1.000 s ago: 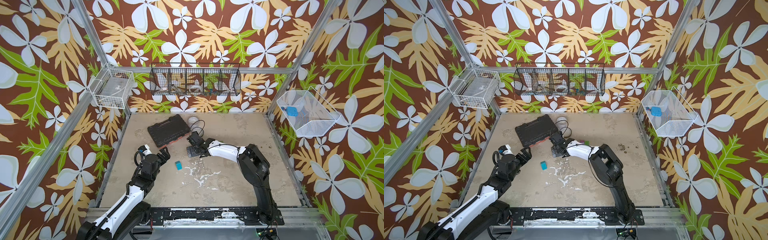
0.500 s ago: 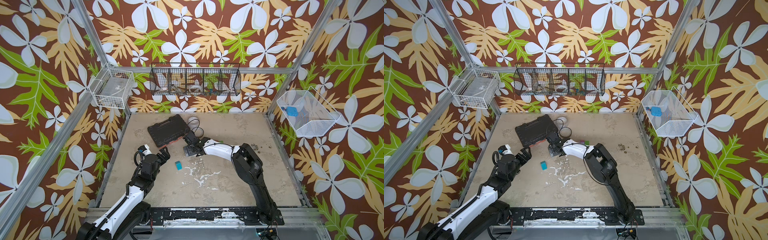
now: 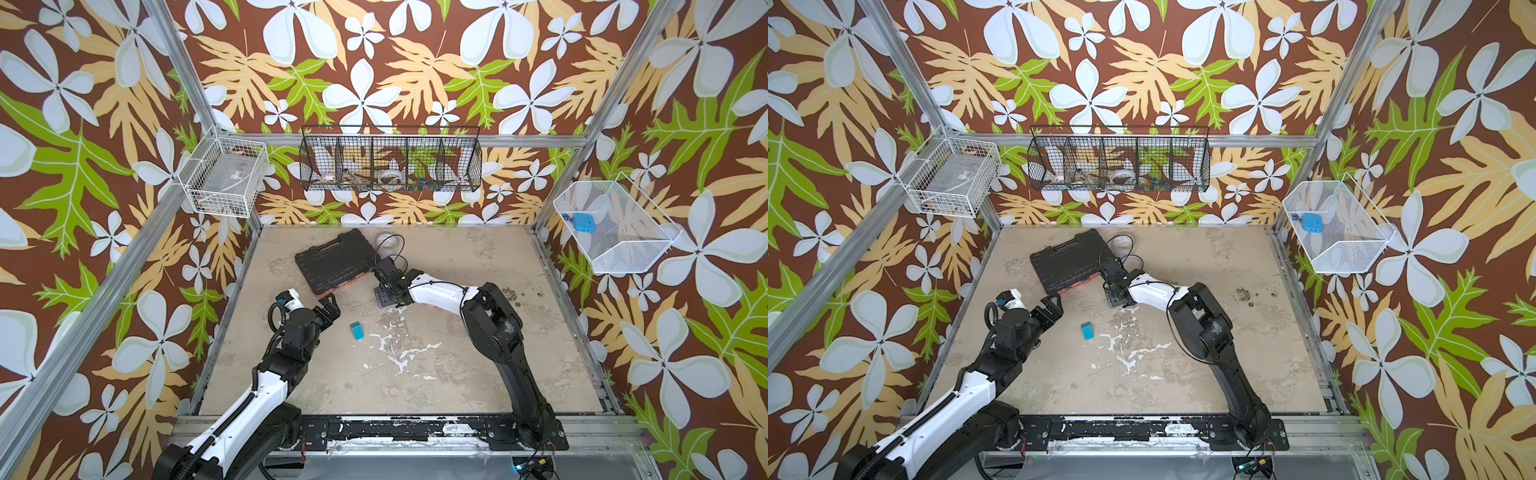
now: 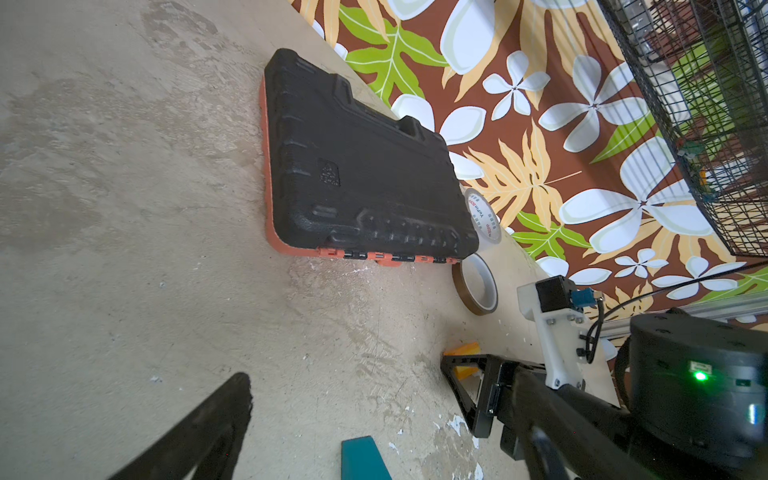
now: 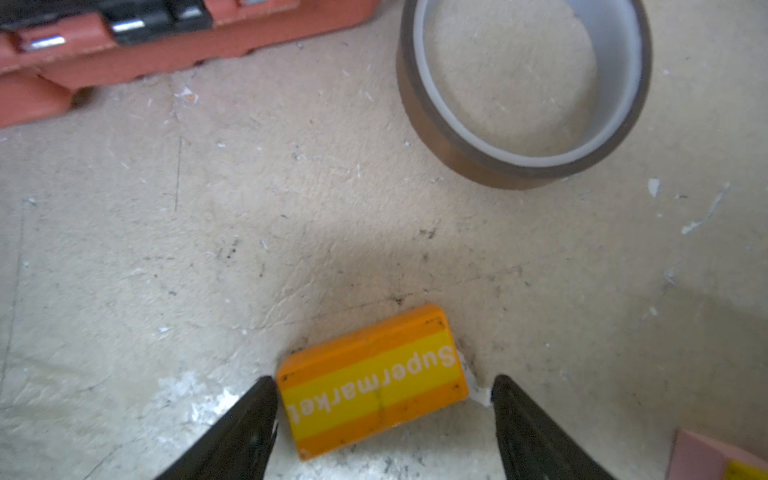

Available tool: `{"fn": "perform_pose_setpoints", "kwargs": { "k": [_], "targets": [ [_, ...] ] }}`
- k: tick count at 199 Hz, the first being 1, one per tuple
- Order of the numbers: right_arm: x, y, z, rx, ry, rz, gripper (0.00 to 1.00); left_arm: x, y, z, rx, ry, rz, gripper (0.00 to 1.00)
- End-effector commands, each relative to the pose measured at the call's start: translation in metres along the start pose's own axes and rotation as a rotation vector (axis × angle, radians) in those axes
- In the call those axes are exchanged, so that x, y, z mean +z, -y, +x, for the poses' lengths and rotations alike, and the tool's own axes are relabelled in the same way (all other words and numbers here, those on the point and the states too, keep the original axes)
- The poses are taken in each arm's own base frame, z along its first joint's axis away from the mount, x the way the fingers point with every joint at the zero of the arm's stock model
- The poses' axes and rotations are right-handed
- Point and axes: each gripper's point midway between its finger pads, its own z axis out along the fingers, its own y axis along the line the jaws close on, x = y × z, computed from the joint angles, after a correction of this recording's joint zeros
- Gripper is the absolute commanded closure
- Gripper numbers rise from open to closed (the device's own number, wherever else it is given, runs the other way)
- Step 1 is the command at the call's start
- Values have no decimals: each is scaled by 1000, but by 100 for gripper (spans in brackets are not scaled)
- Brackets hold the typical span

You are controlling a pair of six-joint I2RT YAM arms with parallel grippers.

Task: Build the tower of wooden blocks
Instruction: 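Position the open right gripper over the orange 'Supermarket' block, then lower the right gripper onto the orange 'Supermarket' block and close it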

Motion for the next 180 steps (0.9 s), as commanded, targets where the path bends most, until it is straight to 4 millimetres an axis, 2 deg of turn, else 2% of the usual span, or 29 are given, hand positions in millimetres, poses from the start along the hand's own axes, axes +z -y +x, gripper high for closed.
{"fn": "perform_pose_setpoints", "kwargs": {
  "k": [1,33,89,142,180],
  "targets": [
    [3,2,8,-9,-27,10,20,0,1,-4,2,15,-3,1],
    [5,5,7,-23,-23,28,22,1,3,-3,-1,12,12,1],
    [19,28,8,14,-57,49,22,0,1,-4,3,15,-2,1],
    [21,24,14,27,-76,22,26,1,2,-4,4,14,-5,1],
    [20,20,22,38,-93,5,25,2,2,-3,4,11,-3,1]
  ]
}}
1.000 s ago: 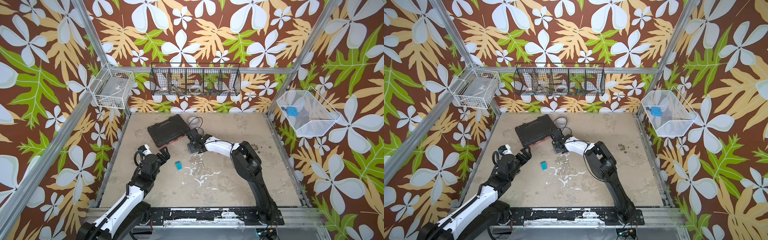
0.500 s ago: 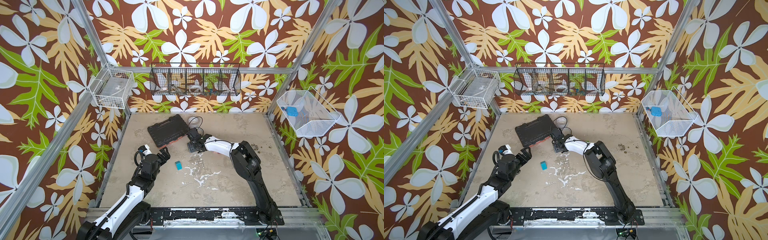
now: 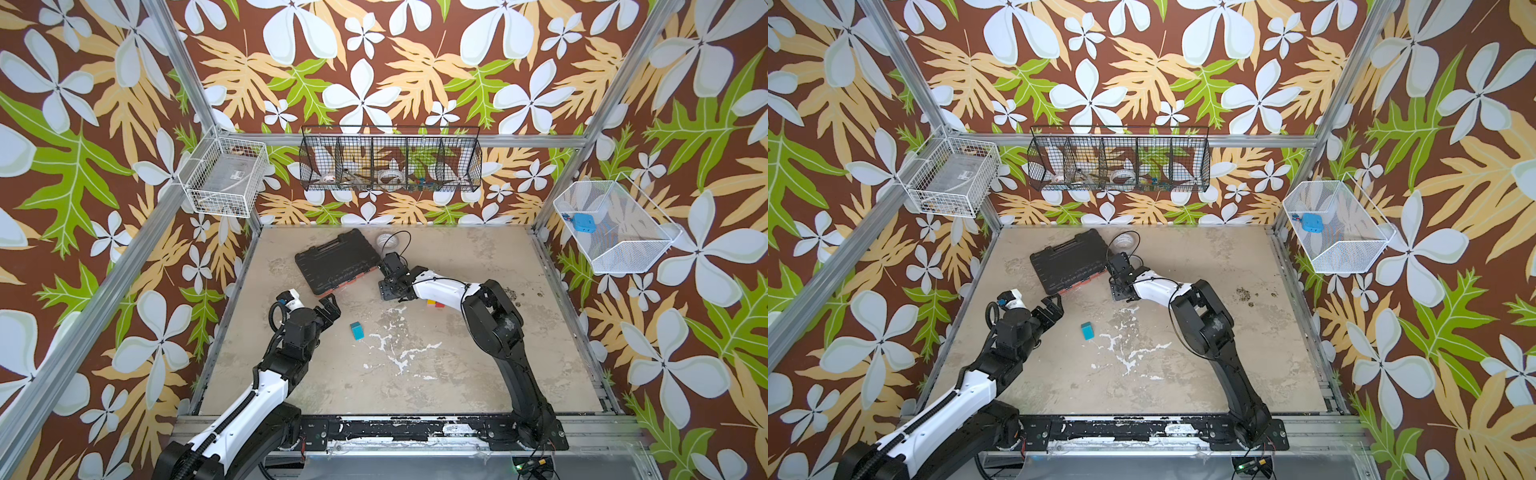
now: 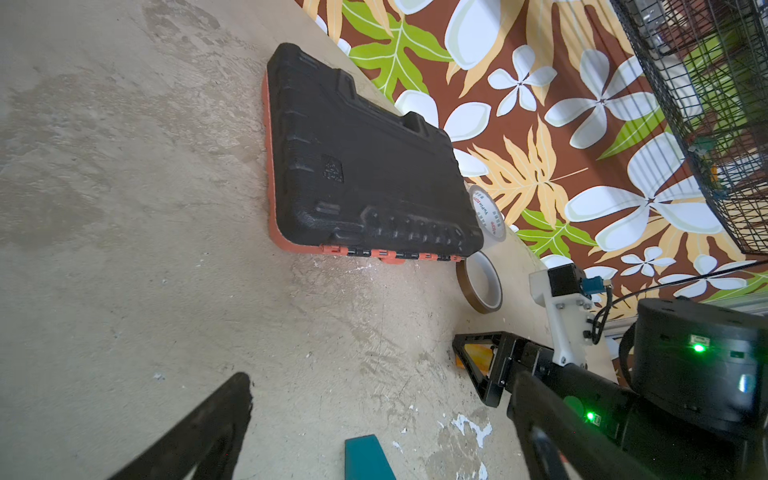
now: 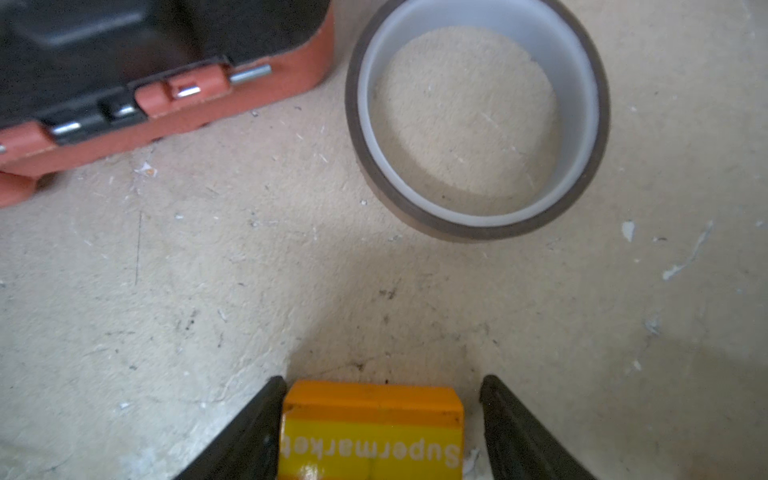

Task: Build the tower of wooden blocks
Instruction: 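Lower the right gripper onto the orange 'Supermarket' block and close it, then carry the orange block over the cluster with right gripper while left arm advances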

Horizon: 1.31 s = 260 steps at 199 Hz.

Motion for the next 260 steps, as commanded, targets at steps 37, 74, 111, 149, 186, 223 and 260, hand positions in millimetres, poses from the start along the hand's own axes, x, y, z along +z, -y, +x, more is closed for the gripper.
{"fn": "perform_pose_setpoints", "kwargs": {
  "k": [37,74,111,149,186,223,260],
  "targets": [
    [0,7,41,-13,-123,20,26,0,4,-4,0,15,14,1],
    [-3,7,45,-14,-129,20,29,0,5,-4,-2,13,15,1],
    [-7,4,45,-14,-125,11,35,0,4,-5,-1,16,7,1],
    [-13,3,41,-9,-114,9,45,0,3,-6,2,18,-1,1],
    [-35,-1,26,0,-80,-21,51,0,3,-5,5,14,2,1],
    [-80,0,7,15,-1,-49,55,1,6,-4,6,9,15,1],
    [-136,13,-8,43,92,-72,58,1,13,-1,1,-11,47,0]
  ]
}}
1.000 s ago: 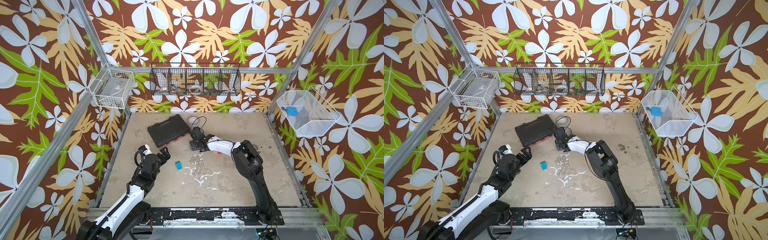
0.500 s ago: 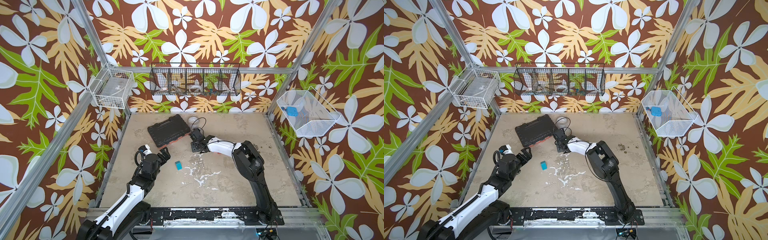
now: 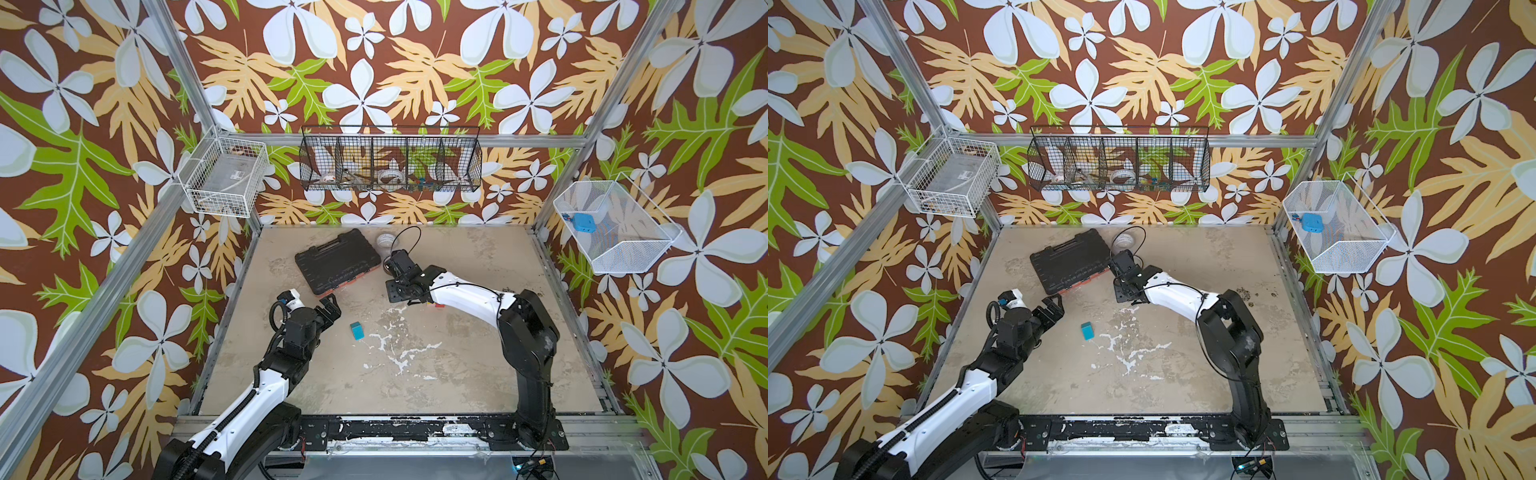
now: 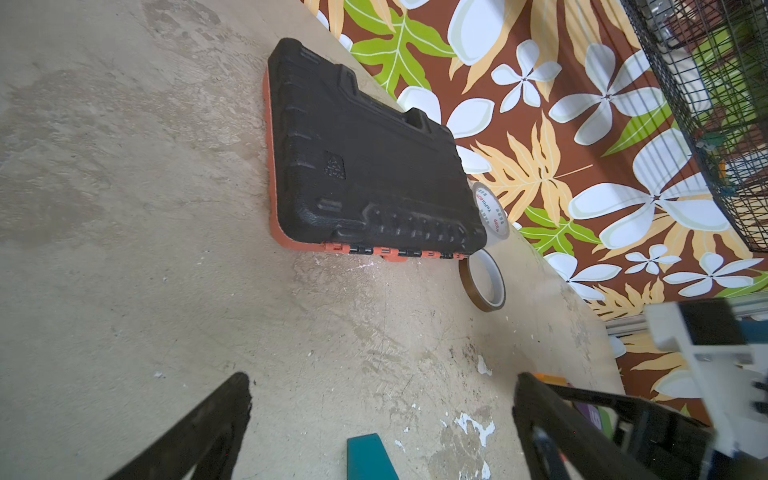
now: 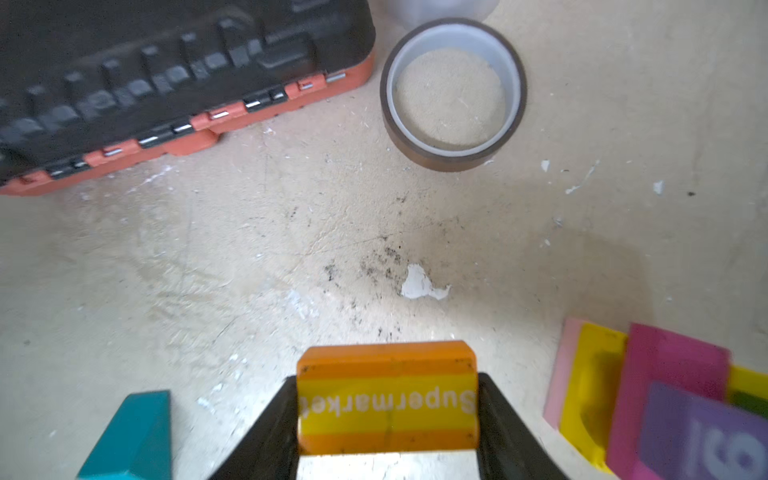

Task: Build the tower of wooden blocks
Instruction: 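Carry the orange block over the cluster with right gripper while left arm advances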

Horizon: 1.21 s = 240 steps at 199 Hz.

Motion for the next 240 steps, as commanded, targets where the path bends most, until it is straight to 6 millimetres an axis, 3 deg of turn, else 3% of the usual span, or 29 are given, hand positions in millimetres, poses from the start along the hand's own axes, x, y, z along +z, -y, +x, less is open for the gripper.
{"fn": "perform_pose_setpoints", "kwargs": {
  "k": [1,24,42,55,82,115,132,165,196,240],
  "targets": [
    [-29,9,-7,18,43,7,58,0,13,-3,0,-7,50,0],
    [-63,20,-14,37,106,9,59,-7,23,0,-18,-87,41,0],
    [-83,31,-17,46,138,16,60,-12,28,17,-70,-218,40,0],
    [-93,42,-19,77,159,10,61,-16,49,30,-79,-335,109,0],
    [-101,69,-21,132,181,8,62,-26,89,44,-32,-521,248,0],
    [-93,108,-11,195,151,38,62,-44,124,38,202,-648,344,0],
    [-87,125,-6,226,136,61,64,-44,114,33,342,-637,291,0],
    [-82,138,-7,252,131,85,64,-30,63,30,427,-552,80,0],
    [-67,137,-3,247,89,89,64,-39,73,50,417,-647,184,4],
    [-48,137,2,234,36,112,63,-31,59,57,423,-681,110,7]
  ]
}}
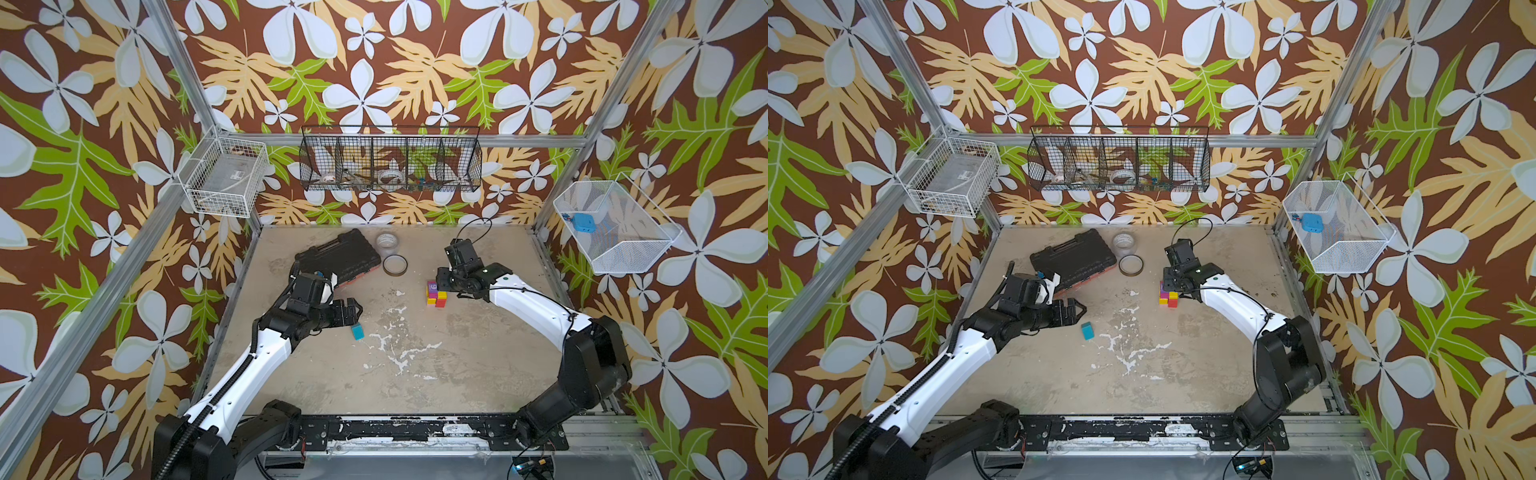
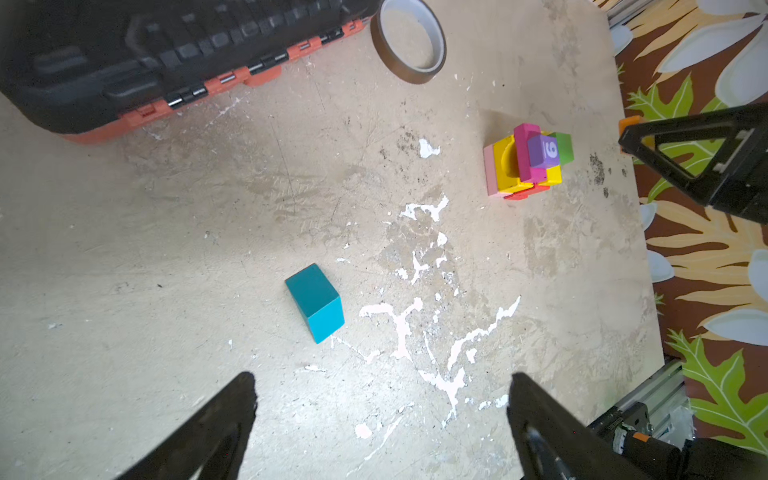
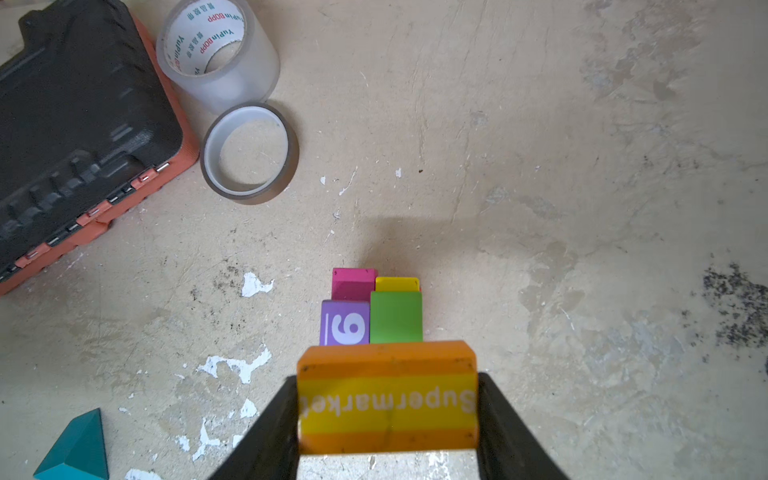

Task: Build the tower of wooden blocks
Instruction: 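Carry the orange block over the cluster with right gripper while left arm advances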

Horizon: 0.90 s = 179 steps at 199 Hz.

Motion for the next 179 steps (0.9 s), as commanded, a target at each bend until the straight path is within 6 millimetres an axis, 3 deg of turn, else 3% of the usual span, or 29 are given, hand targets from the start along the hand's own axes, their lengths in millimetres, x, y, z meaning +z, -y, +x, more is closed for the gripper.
{"fn": "perform_pose_setpoints", "kwargs": {
  "k": [1,179],
  "targets": [
    [5,1,1,-1,-13,15,64,3,-4,4,11,-28,-20,7],
    [42,-1,7,-74,-88,66,51,6,-9,6,7,-45,-48,7]
  ]
}}
